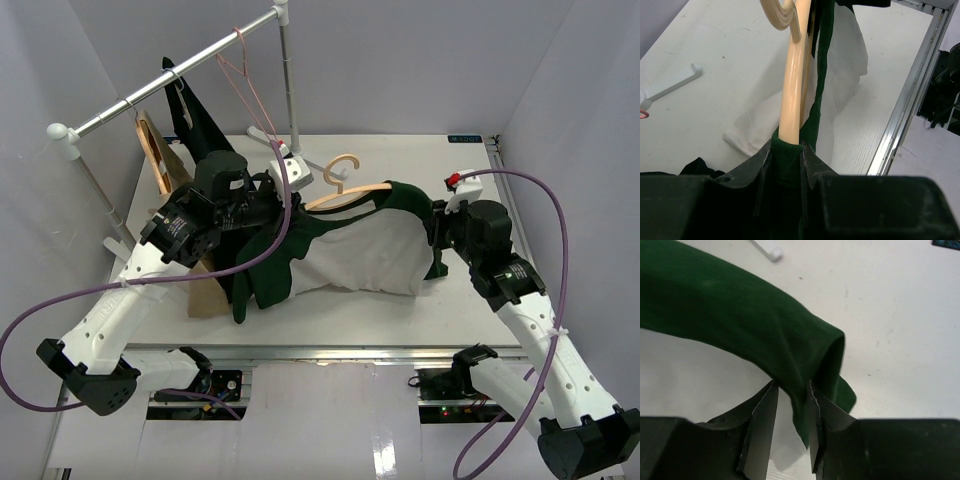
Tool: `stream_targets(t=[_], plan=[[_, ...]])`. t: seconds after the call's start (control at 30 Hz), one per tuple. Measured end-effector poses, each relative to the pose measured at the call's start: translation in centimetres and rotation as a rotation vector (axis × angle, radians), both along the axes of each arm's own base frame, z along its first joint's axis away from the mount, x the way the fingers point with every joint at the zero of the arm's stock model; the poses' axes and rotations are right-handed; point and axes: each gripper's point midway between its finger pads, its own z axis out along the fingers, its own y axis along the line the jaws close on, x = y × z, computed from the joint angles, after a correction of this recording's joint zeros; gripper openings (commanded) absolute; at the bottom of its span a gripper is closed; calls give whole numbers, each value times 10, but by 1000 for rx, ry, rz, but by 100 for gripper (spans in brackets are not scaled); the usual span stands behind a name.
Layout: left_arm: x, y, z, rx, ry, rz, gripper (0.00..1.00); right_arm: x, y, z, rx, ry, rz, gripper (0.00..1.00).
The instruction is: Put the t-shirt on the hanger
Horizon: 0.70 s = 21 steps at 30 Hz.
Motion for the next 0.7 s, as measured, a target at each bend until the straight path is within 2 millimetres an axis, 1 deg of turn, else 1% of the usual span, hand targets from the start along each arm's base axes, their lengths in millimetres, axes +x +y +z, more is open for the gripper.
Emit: stream_targets(t=[0.1, 0.17, 0.23, 0.33, 0.43, 0.5, 0.6, 0.63, 0.7], plan=[[-2, -2, -5, 0, 13, -13, 0, -11, 11, 14, 22, -40, 88, 52], [-3, -3, -9, 2, 23, -25, 0, -21, 17, 29, 27, -64, 149, 55], [-6, -4, -13, 6, 32, -41, 0, -29, 24, 53, 37, -110, 215, 58], [-10, -6, -15, 7, 44, -67, 0, -44, 36, 96, 58, -214, 322, 65], [-16, -8, -15, 0, 49, -101, 0, -63, 50, 128, 70, -290, 457, 74], [-19, -10, -14, -7, 54, -124, 0, -72, 62, 145, 78, -324, 552, 79], [-27, -14, -13, -24, 66, -173, 0, -71, 80, 156, 87, -323, 668, 83], [-30, -16, -12, -29, 70, -190, 0, -69, 86, 157, 91, -315, 700, 83], [-36, -19, -11, -43, 82, -227, 0, -63, 97, 154, 108, -283, 766, 83]])
